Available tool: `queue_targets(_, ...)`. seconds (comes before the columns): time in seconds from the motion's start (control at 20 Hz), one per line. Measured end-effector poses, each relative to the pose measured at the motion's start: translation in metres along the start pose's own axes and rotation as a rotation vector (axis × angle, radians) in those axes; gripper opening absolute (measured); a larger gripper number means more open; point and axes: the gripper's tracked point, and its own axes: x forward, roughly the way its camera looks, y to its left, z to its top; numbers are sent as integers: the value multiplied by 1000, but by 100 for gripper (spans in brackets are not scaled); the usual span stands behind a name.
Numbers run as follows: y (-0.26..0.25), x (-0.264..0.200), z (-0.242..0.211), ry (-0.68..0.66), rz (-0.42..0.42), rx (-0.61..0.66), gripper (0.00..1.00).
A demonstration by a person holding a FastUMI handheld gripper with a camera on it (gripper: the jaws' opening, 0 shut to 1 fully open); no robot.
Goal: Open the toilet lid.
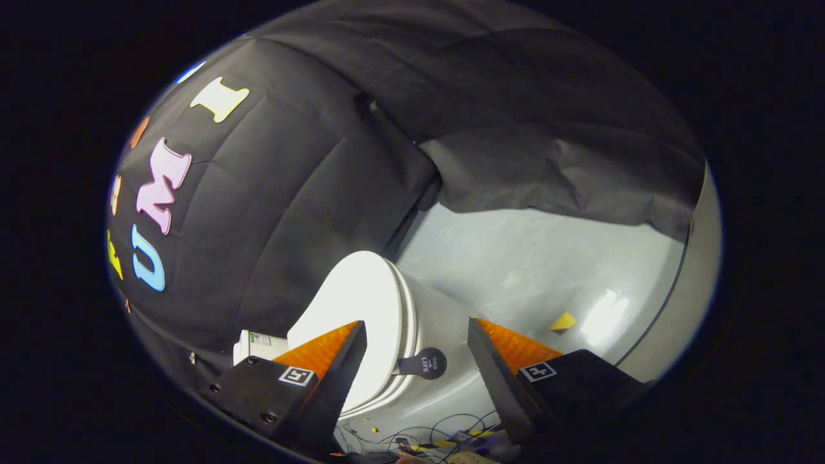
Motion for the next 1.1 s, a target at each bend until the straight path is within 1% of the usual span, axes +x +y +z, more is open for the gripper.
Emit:
queue_targets(0.2,-6,13,-16,52,-4,54,100)
queue_targets(0.45,-13,31,-36,121,21,114,99)
queue_targets(0.6,-14,36,-45,150,36,159,97)
queue_targets(0.65,-14,39,-47,162,43,175,94)
queue_targets(0.75,-12,44,-54,195,61,194,81)
queue_targets(0.8,-11,46,-58,211,70,197,77)
queue_targets(0.95,-12,55,-64,230,76,202,50)
queue_targets(1.05,-10,55,-62,225,90,234,32)
queue_targets(1.1,-12,50,-59,230,102,237,28)
